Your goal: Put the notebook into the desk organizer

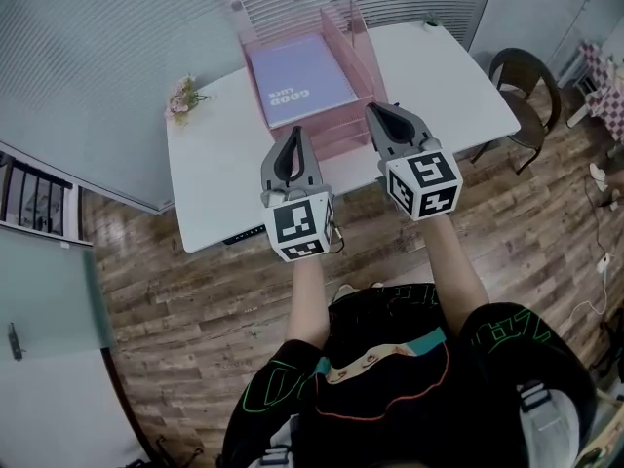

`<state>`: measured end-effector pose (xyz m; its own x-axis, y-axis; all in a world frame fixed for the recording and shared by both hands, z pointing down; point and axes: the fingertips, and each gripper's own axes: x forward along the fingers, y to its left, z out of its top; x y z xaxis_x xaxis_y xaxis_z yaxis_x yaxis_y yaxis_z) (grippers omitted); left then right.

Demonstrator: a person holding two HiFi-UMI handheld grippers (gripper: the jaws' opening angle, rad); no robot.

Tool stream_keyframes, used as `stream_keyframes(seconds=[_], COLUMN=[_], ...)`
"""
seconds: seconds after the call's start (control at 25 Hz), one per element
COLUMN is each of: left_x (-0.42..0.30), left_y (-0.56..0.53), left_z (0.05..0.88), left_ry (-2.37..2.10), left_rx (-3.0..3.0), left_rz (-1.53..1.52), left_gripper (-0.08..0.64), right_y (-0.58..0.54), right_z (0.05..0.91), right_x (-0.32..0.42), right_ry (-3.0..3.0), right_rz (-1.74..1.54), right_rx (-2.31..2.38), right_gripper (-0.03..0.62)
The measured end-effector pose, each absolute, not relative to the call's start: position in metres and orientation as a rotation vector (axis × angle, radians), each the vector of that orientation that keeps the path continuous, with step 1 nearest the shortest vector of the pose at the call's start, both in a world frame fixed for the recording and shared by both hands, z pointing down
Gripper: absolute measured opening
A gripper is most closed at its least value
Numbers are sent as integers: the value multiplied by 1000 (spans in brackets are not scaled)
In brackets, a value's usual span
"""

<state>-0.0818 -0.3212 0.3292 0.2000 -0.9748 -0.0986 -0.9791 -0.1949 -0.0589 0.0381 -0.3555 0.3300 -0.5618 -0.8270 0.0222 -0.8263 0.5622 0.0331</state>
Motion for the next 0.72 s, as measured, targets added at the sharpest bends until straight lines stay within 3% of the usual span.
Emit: stream_keyframes(seconds=[0.72], left_x=[-81], left_y=[-305], left_z=[332], left_ry=[1956], left_rx=[-2324], left_rz=[91], left_gripper=[-8], right_y=[-339], right_z=[335], right_x=[44], right_ry=[-2735], right_rz=[-94], right_rx=[1440], right_gripper=[2])
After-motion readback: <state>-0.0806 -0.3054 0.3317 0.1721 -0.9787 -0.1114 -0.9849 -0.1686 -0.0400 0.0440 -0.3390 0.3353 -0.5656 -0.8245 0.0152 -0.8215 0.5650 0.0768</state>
